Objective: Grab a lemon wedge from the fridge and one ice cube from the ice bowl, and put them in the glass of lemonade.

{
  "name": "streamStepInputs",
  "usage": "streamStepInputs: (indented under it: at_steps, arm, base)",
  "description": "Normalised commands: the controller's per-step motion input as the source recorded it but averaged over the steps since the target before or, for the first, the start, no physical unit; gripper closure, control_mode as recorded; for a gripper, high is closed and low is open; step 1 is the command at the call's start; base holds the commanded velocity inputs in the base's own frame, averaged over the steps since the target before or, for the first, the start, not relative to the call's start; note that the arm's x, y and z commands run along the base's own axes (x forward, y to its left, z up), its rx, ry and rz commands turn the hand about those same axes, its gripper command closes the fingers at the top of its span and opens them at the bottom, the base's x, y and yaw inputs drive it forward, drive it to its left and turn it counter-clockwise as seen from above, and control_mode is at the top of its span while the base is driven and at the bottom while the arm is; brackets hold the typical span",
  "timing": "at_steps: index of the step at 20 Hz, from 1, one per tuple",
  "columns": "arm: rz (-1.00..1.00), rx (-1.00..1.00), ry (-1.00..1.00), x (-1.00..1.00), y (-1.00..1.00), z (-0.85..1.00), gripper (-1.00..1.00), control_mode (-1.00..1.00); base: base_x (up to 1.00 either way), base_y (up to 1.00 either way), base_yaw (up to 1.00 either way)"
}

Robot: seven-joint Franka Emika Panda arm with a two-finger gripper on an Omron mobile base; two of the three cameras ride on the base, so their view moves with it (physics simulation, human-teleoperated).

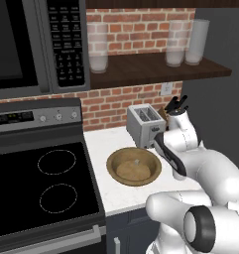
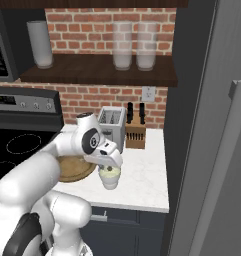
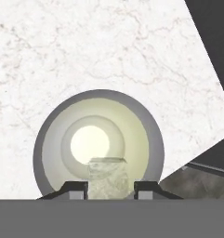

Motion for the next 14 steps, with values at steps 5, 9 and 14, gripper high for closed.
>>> streamStepInputs:
  at_steps: [5,9,14]
  arm:
    - [0.00,0.00,0.01,0.00,0.00,0.00,-1.00,-1.00]
    - [0.00,0.00,0.00,-0.01,0.00,0.09,-1.00,-1.00]
    - [0.00,0.00,-0.01,-0.42,0.00,0.36,-1.00,-1.00]
  base:
    - [0.00,0.00,0.00]
    - [0.00,0.00,0.00]
    - [0.00,0.00,0.00]
